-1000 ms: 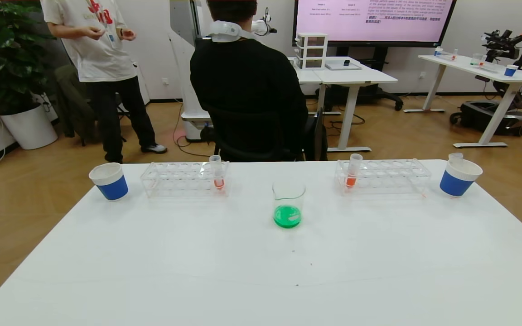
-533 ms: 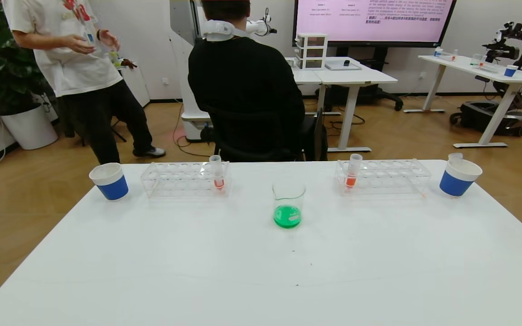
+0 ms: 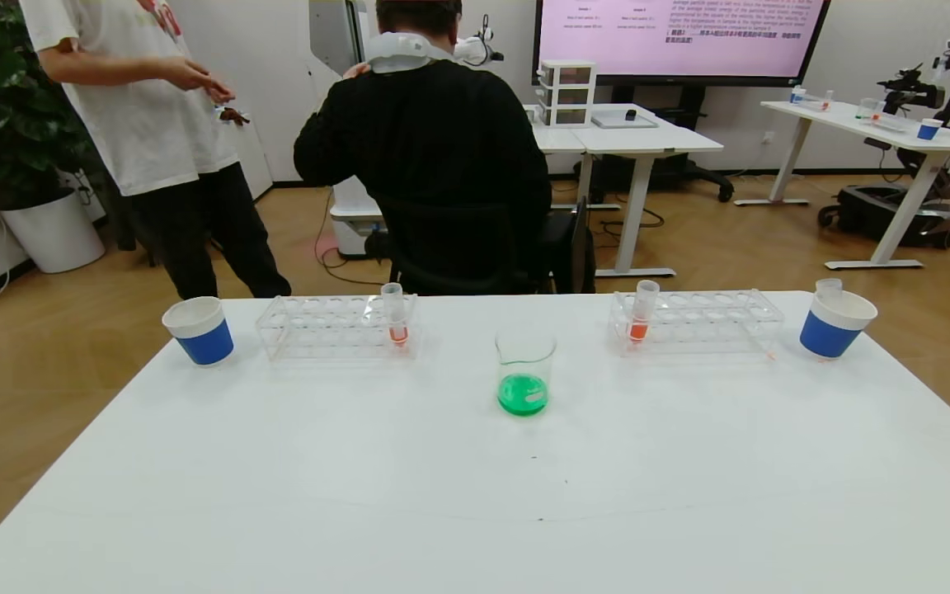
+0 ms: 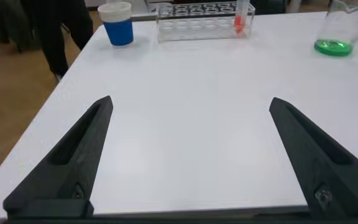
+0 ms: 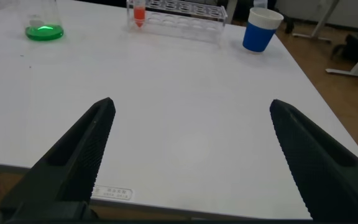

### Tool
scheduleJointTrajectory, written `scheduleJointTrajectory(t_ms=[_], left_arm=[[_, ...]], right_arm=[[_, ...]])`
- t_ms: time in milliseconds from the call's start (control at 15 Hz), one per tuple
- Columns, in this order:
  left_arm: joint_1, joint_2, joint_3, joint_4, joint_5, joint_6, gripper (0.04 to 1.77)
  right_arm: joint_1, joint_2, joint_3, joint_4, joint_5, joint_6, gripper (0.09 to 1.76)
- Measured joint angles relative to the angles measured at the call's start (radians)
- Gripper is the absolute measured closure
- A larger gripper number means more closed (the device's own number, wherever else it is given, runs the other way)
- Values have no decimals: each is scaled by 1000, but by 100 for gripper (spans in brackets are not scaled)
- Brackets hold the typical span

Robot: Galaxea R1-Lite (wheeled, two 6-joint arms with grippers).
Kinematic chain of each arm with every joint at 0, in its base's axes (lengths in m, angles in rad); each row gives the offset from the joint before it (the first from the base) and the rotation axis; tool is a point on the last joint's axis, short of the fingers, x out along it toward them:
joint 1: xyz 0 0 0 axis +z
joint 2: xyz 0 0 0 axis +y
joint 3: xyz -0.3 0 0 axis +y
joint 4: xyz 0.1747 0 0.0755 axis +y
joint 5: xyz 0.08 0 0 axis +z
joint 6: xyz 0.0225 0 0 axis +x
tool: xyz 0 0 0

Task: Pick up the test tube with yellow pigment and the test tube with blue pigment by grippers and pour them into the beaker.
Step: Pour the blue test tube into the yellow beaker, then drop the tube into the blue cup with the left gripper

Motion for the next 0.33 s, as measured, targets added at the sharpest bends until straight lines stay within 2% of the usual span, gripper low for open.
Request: scheduleJointTrajectory(t_ms=[333], left_arm=[[0, -3, 19, -16, 6, -28, 6]], right_arm=[[0, 0, 0, 0, 0, 0, 11]])
